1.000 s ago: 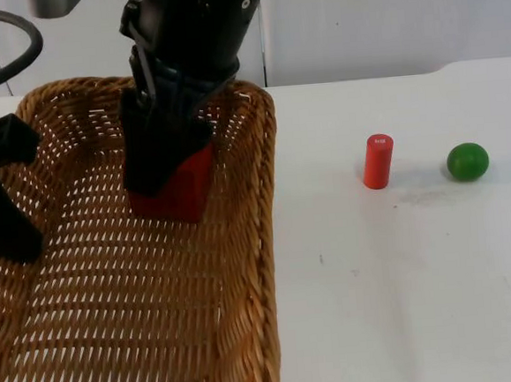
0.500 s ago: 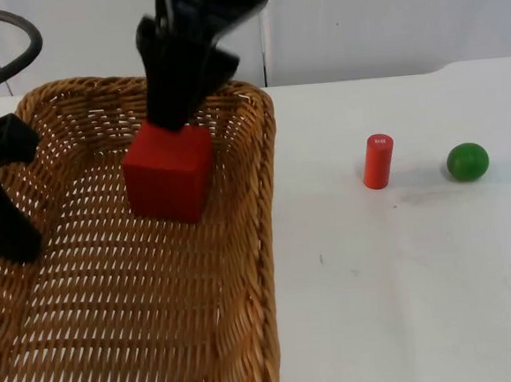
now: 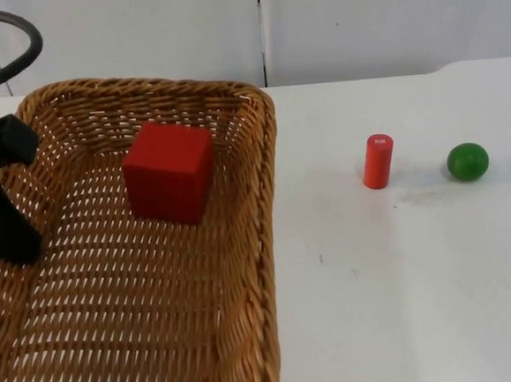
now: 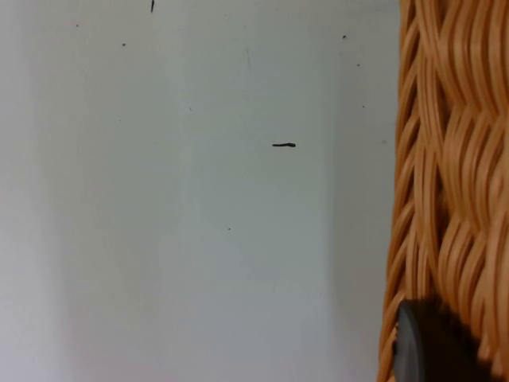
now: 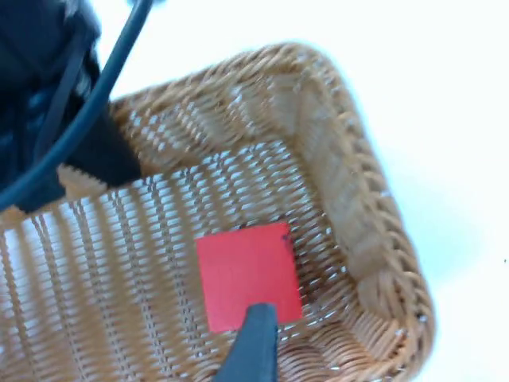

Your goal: Pick up the basket with the left hand and place the object to the left of the red cylinder into the basket with the right hand.

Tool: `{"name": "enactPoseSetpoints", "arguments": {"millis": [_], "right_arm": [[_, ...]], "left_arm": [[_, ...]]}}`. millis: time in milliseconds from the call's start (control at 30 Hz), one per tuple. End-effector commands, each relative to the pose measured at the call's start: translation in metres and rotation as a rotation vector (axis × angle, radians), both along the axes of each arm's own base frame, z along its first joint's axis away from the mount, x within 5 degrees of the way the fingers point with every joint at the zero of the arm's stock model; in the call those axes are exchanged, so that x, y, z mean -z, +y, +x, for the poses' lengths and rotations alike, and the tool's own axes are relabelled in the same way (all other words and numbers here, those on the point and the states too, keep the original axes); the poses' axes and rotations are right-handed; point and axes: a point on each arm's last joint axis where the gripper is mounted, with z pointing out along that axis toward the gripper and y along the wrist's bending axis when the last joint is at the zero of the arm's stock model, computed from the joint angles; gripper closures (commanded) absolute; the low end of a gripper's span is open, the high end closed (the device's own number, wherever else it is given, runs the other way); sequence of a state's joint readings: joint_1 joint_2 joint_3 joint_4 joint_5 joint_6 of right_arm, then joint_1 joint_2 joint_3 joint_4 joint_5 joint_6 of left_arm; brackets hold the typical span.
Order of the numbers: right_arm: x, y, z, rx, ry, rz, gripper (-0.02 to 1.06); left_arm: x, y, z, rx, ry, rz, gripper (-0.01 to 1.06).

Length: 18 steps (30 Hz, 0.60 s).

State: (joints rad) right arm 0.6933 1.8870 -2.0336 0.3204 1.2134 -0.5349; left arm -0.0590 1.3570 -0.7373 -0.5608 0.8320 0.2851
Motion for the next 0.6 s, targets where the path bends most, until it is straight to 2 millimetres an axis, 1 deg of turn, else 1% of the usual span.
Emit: {"name": "enactPoseSetpoints", "arguments": {"millis": [0,33,67,133,167,333,367,500,533,567], "right_arm": [[-0.012,-0.016,-0.003,0.026,0.013,0.035,0.26],[-0.012,-0.016,-0.003,0.026,0.013,0.035,0.26],[-0.013,-0.021,-0.004,0.034,0.015,0.034,0.26],[-0.012,-0.033,-0.014,0.044,0.015,0.002,0.26],[-0.012,-0.033,-0.014,0.044,0.015,0.002,0.26],[-0.013,-0.053,-0.036,0.058,0.002,-0.028,0.26],[-0.013,-0.053,-0.036,0.058,0.002,-0.028,0.26],[-0.017,-0.068,-0.053,0.085,-0.018,-0.007,0.26],[-0.017,-0.068,-0.053,0.085,-0.018,-0.007,0.26],[-0.017,-0.072,-0.058,0.089,-0.024,-0.001,0.26]], "left_arm": [[-0.005,-0.001,0.001,-0.014,-0.01,-0.024,1.05],[-0.005,-0.001,0.001,-0.014,-0.01,-0.024,1.05],[-0.005,-0.001,0.001,-0.012,-0.011,-0.024,1.05],[-0.005,-0.001,0.001,-0.008,-0.013,-0.022,1.05],[-0.005,-0.001,0.001,-0.008,-0.013,-0.022,1.05],[-0.005,-0.001,0.001,0.001,-0.018,-0.02,1.05],[-0.005,-0.001,0.001,0.001,-0.018,-0.02,1.05],[-0.005,-0.001,0.001,0.008,-0.021,-0.018,1.05],[-0.005,-0.001,0.001,0.008,-0.021,-0.018,1.05],[-0.005,-0.001,0.001,0.008,-0.021,-0.018,1.05]]}}
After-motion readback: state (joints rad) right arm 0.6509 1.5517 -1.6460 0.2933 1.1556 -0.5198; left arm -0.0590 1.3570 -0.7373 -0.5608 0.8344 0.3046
